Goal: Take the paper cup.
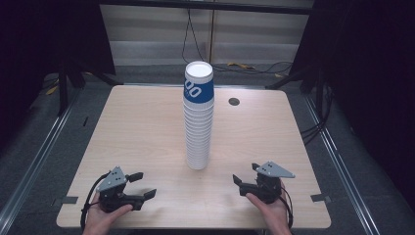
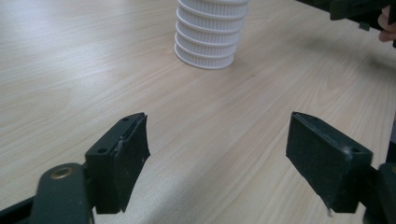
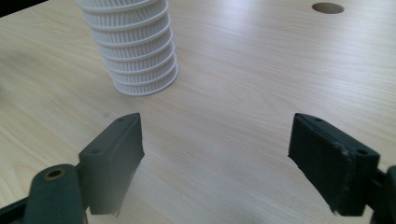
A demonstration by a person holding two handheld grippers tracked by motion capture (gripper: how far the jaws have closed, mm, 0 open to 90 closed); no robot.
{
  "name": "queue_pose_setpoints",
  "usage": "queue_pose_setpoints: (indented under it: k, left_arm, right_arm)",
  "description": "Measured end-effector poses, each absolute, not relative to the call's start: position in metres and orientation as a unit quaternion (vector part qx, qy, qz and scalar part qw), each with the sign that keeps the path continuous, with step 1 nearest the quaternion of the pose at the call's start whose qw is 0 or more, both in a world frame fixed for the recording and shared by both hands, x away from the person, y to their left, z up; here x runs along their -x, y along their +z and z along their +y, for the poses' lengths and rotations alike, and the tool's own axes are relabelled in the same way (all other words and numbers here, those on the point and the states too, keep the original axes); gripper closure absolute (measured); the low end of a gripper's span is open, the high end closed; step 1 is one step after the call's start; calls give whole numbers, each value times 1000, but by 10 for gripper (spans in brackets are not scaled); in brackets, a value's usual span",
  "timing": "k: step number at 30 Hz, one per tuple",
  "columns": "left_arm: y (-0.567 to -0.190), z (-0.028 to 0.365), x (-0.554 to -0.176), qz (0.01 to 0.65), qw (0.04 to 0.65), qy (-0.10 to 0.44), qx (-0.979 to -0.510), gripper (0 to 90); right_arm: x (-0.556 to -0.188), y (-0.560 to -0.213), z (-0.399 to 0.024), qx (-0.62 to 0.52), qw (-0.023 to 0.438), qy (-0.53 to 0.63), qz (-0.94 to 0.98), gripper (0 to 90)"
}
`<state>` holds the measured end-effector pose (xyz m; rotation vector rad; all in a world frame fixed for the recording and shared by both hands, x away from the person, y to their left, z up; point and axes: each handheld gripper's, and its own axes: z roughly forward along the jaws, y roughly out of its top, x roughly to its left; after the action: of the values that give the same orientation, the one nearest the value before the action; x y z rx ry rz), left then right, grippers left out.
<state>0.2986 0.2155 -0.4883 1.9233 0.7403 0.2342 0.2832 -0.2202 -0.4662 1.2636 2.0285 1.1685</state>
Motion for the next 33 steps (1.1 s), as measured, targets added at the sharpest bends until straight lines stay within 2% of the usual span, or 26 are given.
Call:
queue_pose_setpoints:
  k: [17, 33]
  left_arm:
    - [-489, 211, -305, 315, 511, 88, -795, 231]
    - [-491, 210, -299, 307, 507, 82, -801, 214]
  right_arm:
    - [-284, -457, -214, -450, 207, 448, 744, 230]
    - [-289, -433, -201, -414, 209, 464, 755, 218]
